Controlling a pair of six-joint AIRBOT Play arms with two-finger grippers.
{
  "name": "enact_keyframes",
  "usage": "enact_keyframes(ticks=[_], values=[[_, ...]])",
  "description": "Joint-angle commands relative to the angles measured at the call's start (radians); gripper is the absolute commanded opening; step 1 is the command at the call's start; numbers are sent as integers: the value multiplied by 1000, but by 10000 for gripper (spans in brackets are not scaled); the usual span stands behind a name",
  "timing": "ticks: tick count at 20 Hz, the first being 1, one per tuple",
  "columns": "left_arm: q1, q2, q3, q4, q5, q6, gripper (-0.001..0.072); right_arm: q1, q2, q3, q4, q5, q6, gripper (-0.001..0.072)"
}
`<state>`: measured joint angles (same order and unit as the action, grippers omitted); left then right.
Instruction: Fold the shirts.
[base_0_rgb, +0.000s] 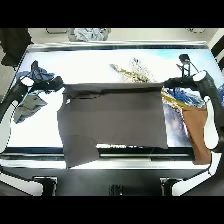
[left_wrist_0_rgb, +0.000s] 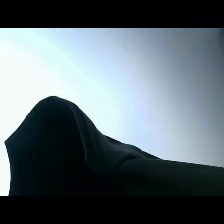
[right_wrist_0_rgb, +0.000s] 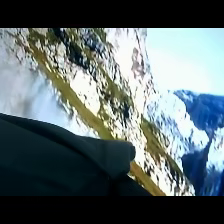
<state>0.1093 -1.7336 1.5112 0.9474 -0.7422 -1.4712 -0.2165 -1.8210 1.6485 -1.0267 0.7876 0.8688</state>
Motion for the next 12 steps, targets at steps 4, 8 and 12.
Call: enact_keyframes(ticks=[4,8,12], values=[[54,-23,37,-38,-117,106,43,33,3,14,-25,39,3,56],[90,-19,41,14,-442,182,43,34,37,12,-117,370,11,56],[93,-39,41,126,-654,153,43,34,6,9,-227,511,48,57]])
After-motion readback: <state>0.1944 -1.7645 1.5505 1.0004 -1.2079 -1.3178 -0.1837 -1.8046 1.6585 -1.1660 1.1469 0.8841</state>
